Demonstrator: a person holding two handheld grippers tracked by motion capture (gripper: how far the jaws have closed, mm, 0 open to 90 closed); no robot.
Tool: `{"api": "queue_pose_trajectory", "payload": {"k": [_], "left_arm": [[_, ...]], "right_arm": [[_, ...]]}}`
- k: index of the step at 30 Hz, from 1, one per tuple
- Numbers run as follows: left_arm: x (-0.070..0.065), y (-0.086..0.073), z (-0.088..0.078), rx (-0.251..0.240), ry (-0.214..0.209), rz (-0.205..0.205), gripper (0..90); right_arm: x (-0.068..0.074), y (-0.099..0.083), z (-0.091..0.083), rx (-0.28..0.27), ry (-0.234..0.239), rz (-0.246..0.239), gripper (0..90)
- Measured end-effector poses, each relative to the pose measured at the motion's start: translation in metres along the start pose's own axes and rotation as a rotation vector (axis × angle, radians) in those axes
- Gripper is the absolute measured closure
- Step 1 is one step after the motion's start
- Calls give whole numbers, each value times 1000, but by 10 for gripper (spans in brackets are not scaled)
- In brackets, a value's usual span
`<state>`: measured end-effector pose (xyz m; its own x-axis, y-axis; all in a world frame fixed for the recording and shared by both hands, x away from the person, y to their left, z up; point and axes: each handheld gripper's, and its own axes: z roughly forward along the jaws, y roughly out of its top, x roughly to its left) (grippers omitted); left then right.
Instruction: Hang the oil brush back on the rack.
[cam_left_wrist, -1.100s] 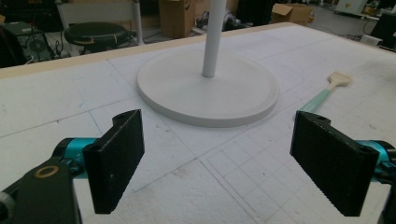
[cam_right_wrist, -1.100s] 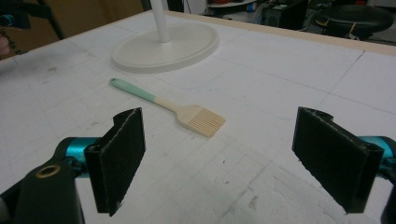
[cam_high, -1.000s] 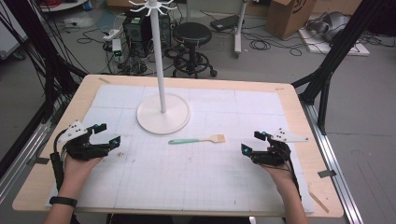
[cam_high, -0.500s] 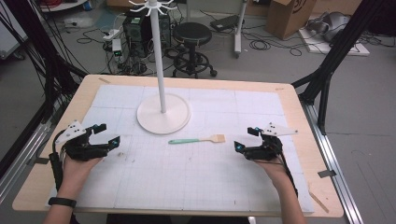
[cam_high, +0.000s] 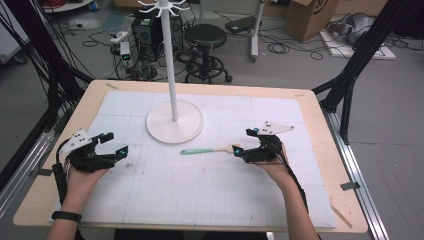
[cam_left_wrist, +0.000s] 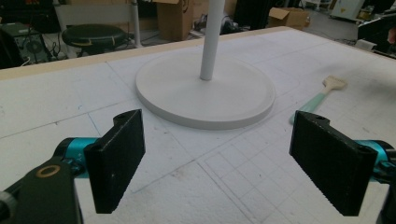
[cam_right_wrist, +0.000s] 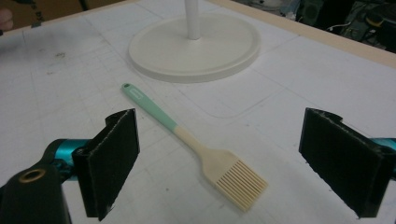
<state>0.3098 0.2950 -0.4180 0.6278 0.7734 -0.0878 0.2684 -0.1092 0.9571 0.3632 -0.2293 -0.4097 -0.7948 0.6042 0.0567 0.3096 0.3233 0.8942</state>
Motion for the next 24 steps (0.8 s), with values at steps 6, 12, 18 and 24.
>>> {"api": "queue_pose_trajectory", "payload": {"k": [6, 12, 18, 24], "left_arm": [[0, 0, 0, 0, -3, 1, 188], [1, -1, 1, 2, -3, 1, 188], [1, -1, 2, 6, -2, 0, 188], [1, -1, 1, 2, -5, 1, 188]], "right_arm": [[7, 9, 26, 45, 26, -20, 114], [12, 11, 50, 112, 52, -56, 114], [16, 11, 69, 166, 68, -79, 150], [18, 7, 82, 221, 84, -106, 213]]}}
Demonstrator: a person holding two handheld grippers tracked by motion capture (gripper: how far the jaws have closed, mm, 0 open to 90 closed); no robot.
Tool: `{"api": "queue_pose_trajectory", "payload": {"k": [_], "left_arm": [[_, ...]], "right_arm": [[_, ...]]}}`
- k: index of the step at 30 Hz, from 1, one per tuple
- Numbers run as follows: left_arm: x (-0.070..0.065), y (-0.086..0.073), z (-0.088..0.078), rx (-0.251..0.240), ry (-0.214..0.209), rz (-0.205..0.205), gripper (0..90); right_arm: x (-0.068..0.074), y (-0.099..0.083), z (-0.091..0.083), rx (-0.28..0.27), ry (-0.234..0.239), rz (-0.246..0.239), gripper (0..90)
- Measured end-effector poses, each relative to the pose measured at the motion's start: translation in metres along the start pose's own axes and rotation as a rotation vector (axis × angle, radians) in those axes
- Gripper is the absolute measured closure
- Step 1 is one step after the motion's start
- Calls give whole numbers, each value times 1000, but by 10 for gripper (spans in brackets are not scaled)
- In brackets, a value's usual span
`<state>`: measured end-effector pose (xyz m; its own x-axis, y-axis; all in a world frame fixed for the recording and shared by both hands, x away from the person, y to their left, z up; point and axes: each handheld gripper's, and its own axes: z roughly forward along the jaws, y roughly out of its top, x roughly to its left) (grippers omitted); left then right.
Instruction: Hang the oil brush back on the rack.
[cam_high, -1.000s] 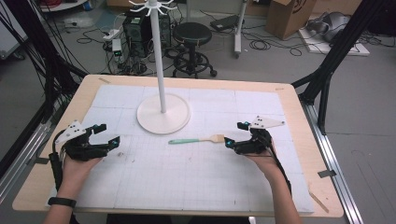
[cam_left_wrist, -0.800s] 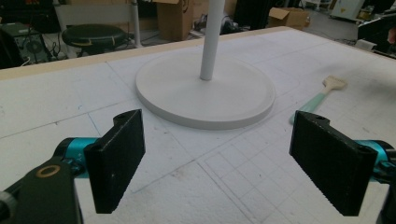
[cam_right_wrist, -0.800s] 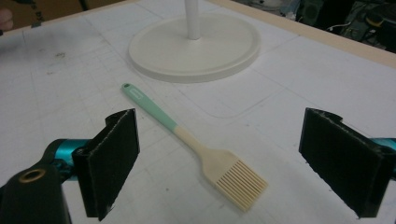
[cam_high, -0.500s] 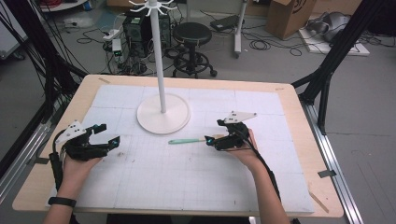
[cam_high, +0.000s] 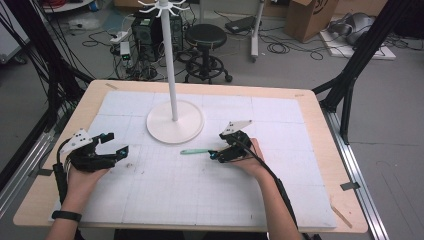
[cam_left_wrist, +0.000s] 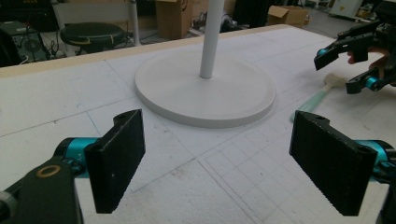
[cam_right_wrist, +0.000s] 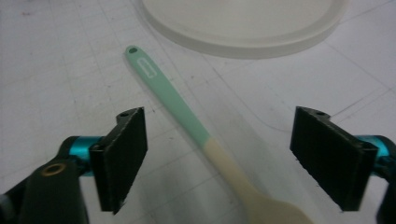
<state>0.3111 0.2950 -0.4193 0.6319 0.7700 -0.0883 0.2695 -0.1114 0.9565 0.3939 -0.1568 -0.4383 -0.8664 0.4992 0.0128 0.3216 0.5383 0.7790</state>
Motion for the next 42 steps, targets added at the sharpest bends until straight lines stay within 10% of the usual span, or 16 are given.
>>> {"api": "queue_pose_trajectory", "payload": {"k": [19, 42], "left_arm": [[-1, 0, 0, 10, -3, 6, 188], [-1, -2, -3, 15, 4, 4, 191]], "right_arm": [[2, -2, 5, 96, 39, -33, 747], [6, -2, 0, 130, 49, -82, 780]]}}
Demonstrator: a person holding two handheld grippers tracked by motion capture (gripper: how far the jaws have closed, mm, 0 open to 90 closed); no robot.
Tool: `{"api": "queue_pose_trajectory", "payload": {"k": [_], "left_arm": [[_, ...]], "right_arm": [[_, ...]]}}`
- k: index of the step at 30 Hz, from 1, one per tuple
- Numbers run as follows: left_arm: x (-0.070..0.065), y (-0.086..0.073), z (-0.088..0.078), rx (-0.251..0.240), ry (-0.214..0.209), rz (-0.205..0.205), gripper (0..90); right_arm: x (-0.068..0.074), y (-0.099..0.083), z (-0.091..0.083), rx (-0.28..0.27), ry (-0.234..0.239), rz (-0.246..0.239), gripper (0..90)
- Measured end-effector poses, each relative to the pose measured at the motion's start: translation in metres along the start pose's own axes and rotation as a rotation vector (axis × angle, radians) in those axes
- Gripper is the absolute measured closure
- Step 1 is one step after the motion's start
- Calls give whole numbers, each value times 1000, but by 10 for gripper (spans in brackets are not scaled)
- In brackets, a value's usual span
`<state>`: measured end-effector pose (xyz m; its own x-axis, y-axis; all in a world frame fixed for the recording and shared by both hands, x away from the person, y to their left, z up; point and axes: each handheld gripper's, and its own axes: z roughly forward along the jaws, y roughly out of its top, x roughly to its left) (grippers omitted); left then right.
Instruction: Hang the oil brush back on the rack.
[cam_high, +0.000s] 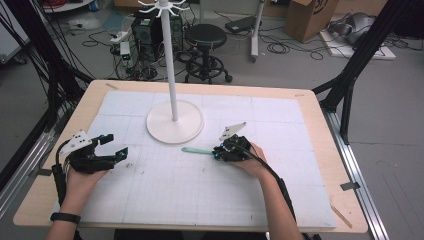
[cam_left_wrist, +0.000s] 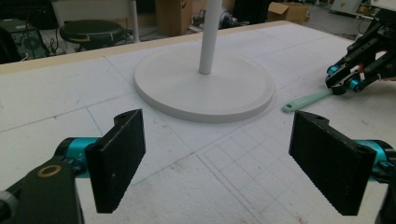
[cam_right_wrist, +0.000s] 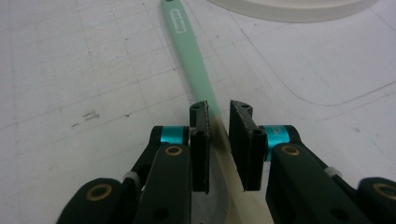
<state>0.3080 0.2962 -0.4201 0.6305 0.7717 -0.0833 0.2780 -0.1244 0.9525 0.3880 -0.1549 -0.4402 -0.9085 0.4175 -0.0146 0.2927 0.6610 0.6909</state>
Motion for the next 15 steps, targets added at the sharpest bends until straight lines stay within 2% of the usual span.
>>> {"api": "queue_pose_trajectory", "payload": {"k": [13, 15], "left_arm": [[-1, 1, -1, -3, -1, 0, 192], [-1, 1, -1, -3, -1, -1, 192]], "right_arm": [[5, 2, -1, 20, -16, -43, 836], [5, 2, -2, 20, -7, -32, 836]]}}
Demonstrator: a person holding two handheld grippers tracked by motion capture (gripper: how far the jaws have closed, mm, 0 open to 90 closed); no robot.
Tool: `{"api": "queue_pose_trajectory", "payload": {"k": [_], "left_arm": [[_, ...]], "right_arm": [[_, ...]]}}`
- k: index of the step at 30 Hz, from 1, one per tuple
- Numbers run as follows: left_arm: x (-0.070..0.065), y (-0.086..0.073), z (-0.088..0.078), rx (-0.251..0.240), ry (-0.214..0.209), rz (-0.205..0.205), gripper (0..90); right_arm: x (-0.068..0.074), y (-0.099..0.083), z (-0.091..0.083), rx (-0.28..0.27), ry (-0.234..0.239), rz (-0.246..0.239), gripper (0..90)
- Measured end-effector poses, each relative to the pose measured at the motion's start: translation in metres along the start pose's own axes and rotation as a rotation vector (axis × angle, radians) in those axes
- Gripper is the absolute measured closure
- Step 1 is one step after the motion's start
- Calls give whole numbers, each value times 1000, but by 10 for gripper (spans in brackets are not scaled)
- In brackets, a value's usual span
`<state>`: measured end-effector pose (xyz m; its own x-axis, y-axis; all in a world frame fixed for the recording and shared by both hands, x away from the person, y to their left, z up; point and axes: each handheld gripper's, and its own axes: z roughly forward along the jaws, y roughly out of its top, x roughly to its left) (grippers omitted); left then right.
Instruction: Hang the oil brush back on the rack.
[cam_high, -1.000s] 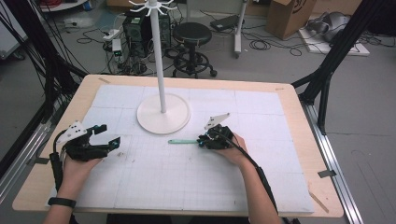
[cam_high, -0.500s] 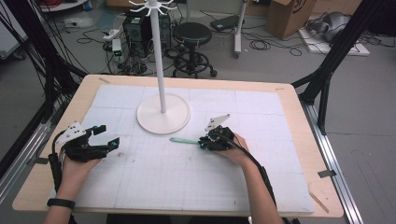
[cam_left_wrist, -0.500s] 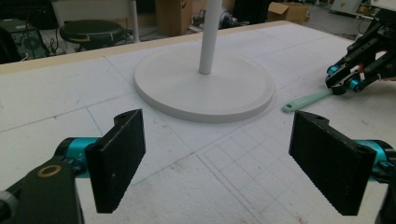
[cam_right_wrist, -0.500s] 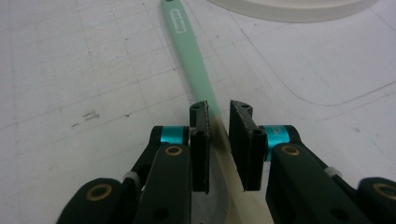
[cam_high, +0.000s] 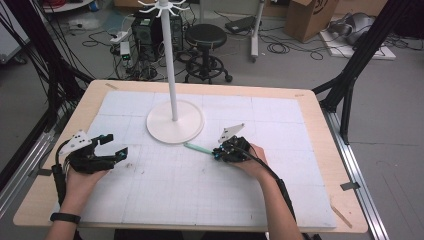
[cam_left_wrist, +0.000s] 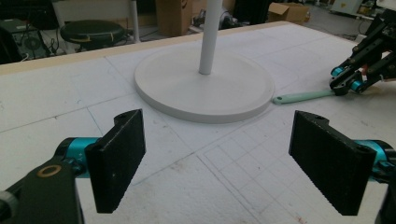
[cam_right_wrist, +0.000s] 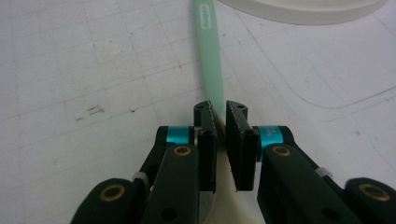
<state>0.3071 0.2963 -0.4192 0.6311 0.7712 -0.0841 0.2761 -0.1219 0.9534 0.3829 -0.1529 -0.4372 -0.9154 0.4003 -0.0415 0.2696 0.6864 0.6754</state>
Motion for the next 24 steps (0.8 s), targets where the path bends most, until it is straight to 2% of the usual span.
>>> {"api": "queue_pose_trajectory", "payload": {"k": [4, 8, 14, 15, 16, 18, 20, 21, 22, 24], "left_arm": [[0, 0, 0, 0, 1, 0, 192], [0, 0, -1, -4, 0, -2, 192], [0, 0, -1, -6, 0, -6, 192], [0, 0, -1, -6, 0, -6, 192], [0, 0, -1, -6, 0, -7, 192], [0, 0, -2, -7, 0, -7, 192], [0, 0, -2, -8, 0, -8, 192], [0, 0, -2, -8, 0, -8, 192], [0, 0, -2, -8, 0, -8, 192], [0, 0, -1, -8, 0, -9, 192]], "right_arm": [[2, -1, -3, 1, 14, 4, 836], [2, 0, -6, -27, 15, 16, 835], [2, 4, -23, -109, -6, 58, 835], [2, 4, -23, -109, -6, 58, 835], [1, 5, -30, -146, -16, 77, 835], [-1, 6, -38, -189, -20, 88, 835], [0, 7, -42, -203, -24, 100, 835], [-1, 8, -50, -242, -36, 101, 835], [-1, 8, -50, -242, -36, 101, 835], [-2, 11, -61, -266, -48, 112, 835]]}}
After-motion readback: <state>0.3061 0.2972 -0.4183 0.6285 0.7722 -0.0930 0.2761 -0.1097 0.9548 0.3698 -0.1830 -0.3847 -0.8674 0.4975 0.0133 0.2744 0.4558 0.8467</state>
